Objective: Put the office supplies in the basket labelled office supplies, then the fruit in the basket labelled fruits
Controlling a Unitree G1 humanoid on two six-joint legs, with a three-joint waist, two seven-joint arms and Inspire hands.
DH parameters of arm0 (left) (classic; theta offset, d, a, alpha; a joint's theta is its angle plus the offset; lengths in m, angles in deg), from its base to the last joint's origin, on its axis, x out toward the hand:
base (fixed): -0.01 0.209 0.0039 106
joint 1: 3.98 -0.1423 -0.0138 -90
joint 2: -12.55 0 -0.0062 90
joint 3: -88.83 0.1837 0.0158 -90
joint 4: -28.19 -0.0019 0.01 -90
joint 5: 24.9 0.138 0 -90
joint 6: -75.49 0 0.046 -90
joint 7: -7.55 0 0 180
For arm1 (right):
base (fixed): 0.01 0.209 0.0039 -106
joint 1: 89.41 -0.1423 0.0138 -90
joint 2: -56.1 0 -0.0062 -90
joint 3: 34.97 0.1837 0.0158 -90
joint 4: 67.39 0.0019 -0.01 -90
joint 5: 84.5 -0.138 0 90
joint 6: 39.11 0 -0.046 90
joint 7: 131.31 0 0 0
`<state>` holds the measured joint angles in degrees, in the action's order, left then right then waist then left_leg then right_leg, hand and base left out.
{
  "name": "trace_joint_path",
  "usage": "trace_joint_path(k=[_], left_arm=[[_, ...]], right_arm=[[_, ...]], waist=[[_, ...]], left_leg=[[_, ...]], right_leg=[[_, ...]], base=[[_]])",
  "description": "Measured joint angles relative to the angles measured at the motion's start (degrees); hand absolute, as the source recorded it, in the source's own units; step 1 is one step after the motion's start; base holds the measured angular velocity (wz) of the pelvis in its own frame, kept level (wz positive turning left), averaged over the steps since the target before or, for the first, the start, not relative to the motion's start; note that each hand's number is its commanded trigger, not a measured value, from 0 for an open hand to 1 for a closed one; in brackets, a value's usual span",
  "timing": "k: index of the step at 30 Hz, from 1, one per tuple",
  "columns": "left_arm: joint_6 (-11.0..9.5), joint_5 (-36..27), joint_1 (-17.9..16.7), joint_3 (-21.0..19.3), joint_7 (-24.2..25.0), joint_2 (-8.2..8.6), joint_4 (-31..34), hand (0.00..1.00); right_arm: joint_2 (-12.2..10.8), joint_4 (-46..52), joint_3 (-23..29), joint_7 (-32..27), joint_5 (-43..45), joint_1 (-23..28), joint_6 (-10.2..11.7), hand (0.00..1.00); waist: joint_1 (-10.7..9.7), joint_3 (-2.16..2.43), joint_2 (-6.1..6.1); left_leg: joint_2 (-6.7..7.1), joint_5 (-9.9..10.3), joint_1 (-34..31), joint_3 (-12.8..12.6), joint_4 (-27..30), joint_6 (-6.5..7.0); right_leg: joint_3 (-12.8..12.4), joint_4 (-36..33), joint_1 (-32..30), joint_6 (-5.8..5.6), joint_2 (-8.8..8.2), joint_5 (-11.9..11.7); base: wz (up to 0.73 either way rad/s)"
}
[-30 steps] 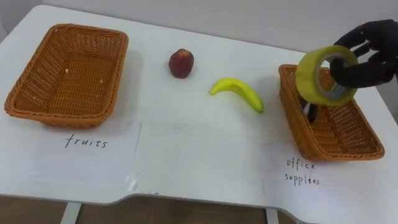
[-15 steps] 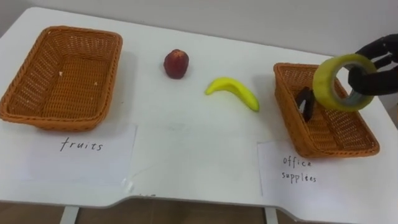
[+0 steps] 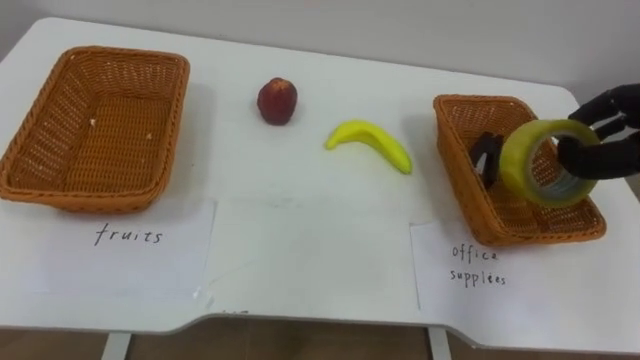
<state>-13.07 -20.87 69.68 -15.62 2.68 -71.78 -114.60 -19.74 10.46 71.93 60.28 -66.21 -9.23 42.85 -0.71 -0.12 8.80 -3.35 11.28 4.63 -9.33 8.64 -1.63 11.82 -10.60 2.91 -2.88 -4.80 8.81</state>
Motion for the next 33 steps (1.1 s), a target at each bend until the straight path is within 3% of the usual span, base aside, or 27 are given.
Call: trace_joint_path(k=[8, 9, 11, 14, 33], left_arm=[[-0.04, 0.01, 0.01, -0.01, 0.01, 0.01, -0.18, 0.0], [-0.04, 0.01, 0.11, -0.01, 0.0, 0.01, -0.18, 0.0], [-0.04, 0.01, 0.2, -0.01, 0.01, 0.01, -0.18, 0.0], [-0.04, 0.01, 0.2, 0.01, 0.0, 0.01, -0.25, 0.0], [-0.03, -0.02, 0.42, 0.06, 0.0, 0.0, -1.36, 0.0]], right_arm=[[0.0, -0.39, -0.01, 0.03, 0.03, 0.0, 0.02, 1.0], [0.0, -0.4, -0.01, 0.03, 0.03, 0.0, 0.02, 0.86], [0.0, -0.39, -0.01, 0.03, 0.03, 0.0, 0.02, 0.38], [0.0, -0.39, -0.02, 0.03, 0.03, 0.0, 0.02, 0.0], [-0.01, -0.12, -0.32, -0.15, -0.15, 0.0, 0.55, 0.0]], waist=[[0.49, -0.01, -0.18], [0.69, 0.0, -0.2], [0.94, 0.0, -0.23], [1.12, 0.0, -0.27], [1.21, -0.06, -0.34]], left_leg=[[0.0, 0.0, -0.04, 0.0, -0.02, 0.0], [0.0, 0.0, -0.03, 0.0, -0.02, 0.0], [0.0, 0.0, -0.02, 0.0, -0.02, 0.0], [0.0, 0.0, -0.03, 0.0, -0.02, 0.0], [0.01, 0.0, 0.07, 0.02, -0.02, 0.0]], right_leg=[[0.02, 0.02, -0.06, 0.0, 0.0, 0.0], [0.01, 0.02, -0.06, 0.0, 0.0, 0.0], [0.01, 0.03, -0.06, 0.0, 0.0, 0.0], [0.02, 0.02, -0.05, 0.0, -0.02, 0.0], [0.03, -0.02, 0.04, 0.0, -0.04, 0.0]], base=[[0.0], [0.0], [0.0], [0.0], [0.0]])
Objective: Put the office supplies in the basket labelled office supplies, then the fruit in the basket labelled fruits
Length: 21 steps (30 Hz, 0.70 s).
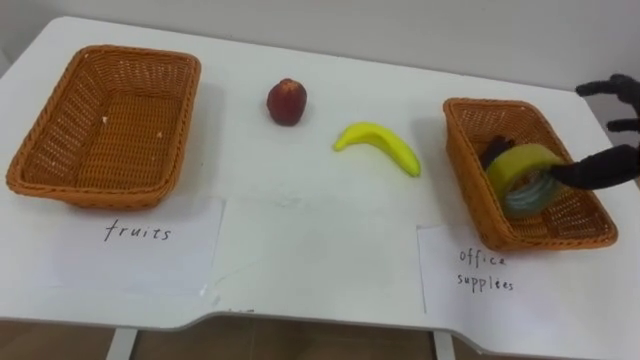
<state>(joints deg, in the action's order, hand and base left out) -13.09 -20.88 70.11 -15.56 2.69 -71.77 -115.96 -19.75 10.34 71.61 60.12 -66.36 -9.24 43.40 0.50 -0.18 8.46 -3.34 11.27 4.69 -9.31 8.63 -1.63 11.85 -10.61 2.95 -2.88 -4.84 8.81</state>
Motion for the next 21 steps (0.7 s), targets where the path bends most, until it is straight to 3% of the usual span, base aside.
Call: trace_joint_path(k=[15, 21], left_arm=[[0.0, -0.04, 0.18, 0.67, -1.2, 0.02, -0.14, 0.0], [0.17, 0.11, 1.14, 1.15, -1.15, 0.11, 0.21, 0.0]], right_arm=[[0.0, 0.35, 0.0, -0.06, -1.96, -0.01, 0.01, 0.0], [0.01, 5.6, 0.0, -0.49, -4.38, -0.03, 0.0, 0.0]], waist=[[-0.06, -0.08, -0.21], [-0.01, -0.06, -0.33]], left_leg=[[0.0, 0.0, 0.01, 0.0, 0.02, 0.0], [-0.03, 0.0, 0.05, -0.02, 0.04, 0.0]], right_leg=[[-0.03, 0.0, 0.0, 0.0, 0.0, 0.0], [-0.17, -0.02, -0.01, 0.0, 0.04, 0.0]], base=[[0.0], [0.0]])
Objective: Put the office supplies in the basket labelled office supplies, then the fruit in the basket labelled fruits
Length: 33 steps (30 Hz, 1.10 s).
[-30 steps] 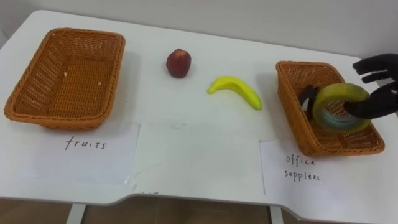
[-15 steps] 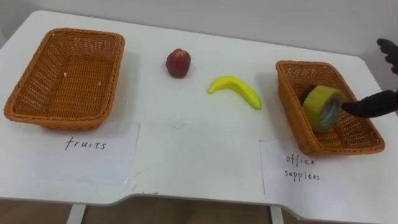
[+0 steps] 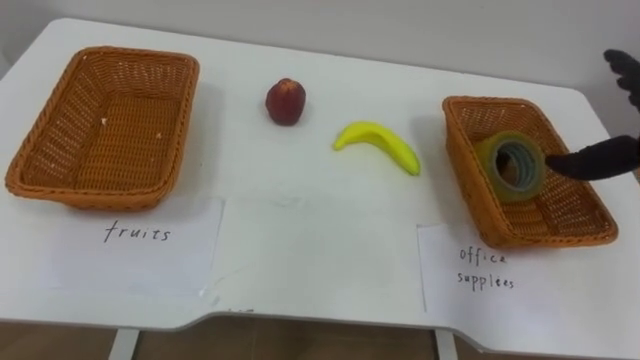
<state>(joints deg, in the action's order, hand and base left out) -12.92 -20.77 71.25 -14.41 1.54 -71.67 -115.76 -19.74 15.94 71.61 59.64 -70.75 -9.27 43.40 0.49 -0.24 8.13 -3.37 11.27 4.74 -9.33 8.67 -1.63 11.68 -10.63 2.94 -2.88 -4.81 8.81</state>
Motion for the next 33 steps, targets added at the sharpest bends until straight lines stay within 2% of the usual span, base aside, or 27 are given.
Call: trace_joint_path(k=[11, 17, 21, 25, 29, 33], left_arm=[[0.08, -0.11, 0.49, 1.68, 0.41, -0.61, 0.06, 0.0], [0.08, -0.14, 0.27, 1.63, 0.38, -0.5, 0.12, 0.0], [0.87, -0.1, -0.18, 1.64, 0.44, -0.24, 0.12, 0.0], [0.96, 0.03, -0.17, 1.62, 0.42, -0.1, 0.17, 0.0], [0.95, 0.01, -0.35, 1.64, 0.25, 0.06, 0.7, 0.0], [0.93, 0.23, -0.66, 1.65, 0.02, 0.16, 0.72, 0.0]], right_arm=[[0.0, 6.44, -2.4, -3.97, -3.5, -1.37, 0.6, 0.0], [0.0, 9.88, -2.34, -4.55, -4.58, -1.69, 1.42, 0.0], [0.0, 9.9, -2.36, -4.58, -4.25, -4.56, 1.35, 0.0], [0.0, 10.08, -2.39, -4.97, -4.12, -5.05, 1.31, 0.0], [0.0, 10.02, -2.51, -4.97, -5.32, -6.91, 1.3, 0.0], [0.0, 9.97, -2.93, -4.98, -9.12, -9.86, 1.3, 0.0]], waist=[[0.34, -0.06, 0.05], [0.14, -0.15, 0.04], [0.29, -0.53, -0.62], [1.44, -0.41, -0.84], [1.51, -0.32, -0.75], [1.48, 0.06, -0.31]], left_leg=[[0.0, 0.0, 0.63, 0.11, 0.04, 0.0], [-0.05, 0.02, -0.03, 1.59, 0.27, -0.03], [-0.14, 0.05, -0.27, 1.75, 0.69, -0.09], [-0.14, 0.05, -0.49, 1.79, 0.6, -0.09], [-0.08, 0.04, -0.48, 1.86, 0.54, -0.09], [-0.02, 0.03, -0.64, 2.43, 0.67, -0.09]], right_leg=[[-0.29, -0.1, 0.4, 0.0, 0.05, 0.0], [1.01, 0.03, 0.96, 0.0, 0.07, 0.01], [1.13, 0.04, 0.98, 0.0, 0.13, 0.01], [1.2, 0.07, 0.78, 0.0, 0.13, 0.01], [1.15, 0.07, 0.79, 0.0, 0.13, 0.01], [2.1, 0.07, 0.87, 0.0, 0.02, 0.01]], base=[[0.0], [0.13], [0.01], [0.0], [0.0], [0.06]])
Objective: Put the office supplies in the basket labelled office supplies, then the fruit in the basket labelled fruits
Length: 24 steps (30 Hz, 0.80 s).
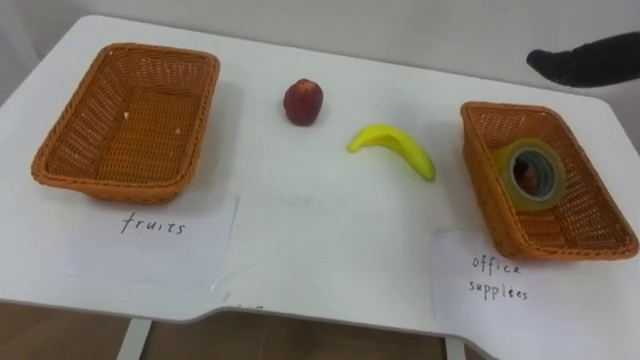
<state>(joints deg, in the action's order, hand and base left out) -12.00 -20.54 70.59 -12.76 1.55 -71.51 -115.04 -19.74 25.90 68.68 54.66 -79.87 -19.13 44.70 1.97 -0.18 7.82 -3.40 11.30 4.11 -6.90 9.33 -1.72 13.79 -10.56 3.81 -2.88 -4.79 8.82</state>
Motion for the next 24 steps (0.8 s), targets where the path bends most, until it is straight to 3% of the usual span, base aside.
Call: trace_joint_path(k=[4, 7, 14, 20, 24], left_arm=[[0.0, 0.18, 0.04, 0.03, -0.04, -0.01, 0.1, 0.0], [0.02, 0.31, -0.13, -0.02, -0.08, -0.08, 0.13, 0.0], [0.86, 0.34, -1.09, -0.23, -0.08, -0.27, 0.41, 0.0], [2.26, 0.3, -1.16, -0.66, 0.37, -0.88, 1.64, 0.0], [2.27, 0.26, -0.66, -0.64, 0.46, -1.1, 1.78, 0.0]], right_arm=[[-0.01, 0.0, -1.52, 0.15, -0.73, -0.72, 0.0, 0.0], [-0.01, 0.0, -1.88, 0.26, -1.99, -0.72, 0.0, 0.0], [0.0, -0.24, -3.73, 0.96, -2.6, -0.72, -1.04, 0.0], [1.8, -3.54, -5.86, 1.14, -1.95, -1.06, -2.69, 0.0], [1.92, -5.04, -7.55, 1.14, -2.06, -1.66, -2.76, 0.0]], waist=[[0.3, 0.54, 0.57], [1.55, 0.42, 0.39], [2.31, -0.04, 0.18], [3.47, 0.39, 2.0], [4.1, 0.36, 2.91]], left_leg=[[0.06, -0.01, 0.36, 0.77, 0.13, 0.0], [0.14, -0.01, 0.83, 0.92, 0.17, 0.01], [0.17, -0.01, -0.06, 1.59, 0.08, -0.01], [0.19, -0.06, -0.73, 2.18, 0.21, -0.07], [0.22, -0.07, -1.03, 2.51, 0.41, -0.06]], right_leg=[[0.68, 0.03, 0.47, 0.0, -0.06, 0.0], [0.74, 0.54, 1.12, 0.0, -0.1, 0.0], [2.01, 0.81, 1.01, 0.0, -0.08, 0.0], [2.31, 0.74, 0.38, 0.01, -0.08, -0.01], [2.72, 0.79, 0.28, 0.01, -0.16, 0.0]], base=[[0.08], [0.0], [0.03], [0.04], [0.04]])
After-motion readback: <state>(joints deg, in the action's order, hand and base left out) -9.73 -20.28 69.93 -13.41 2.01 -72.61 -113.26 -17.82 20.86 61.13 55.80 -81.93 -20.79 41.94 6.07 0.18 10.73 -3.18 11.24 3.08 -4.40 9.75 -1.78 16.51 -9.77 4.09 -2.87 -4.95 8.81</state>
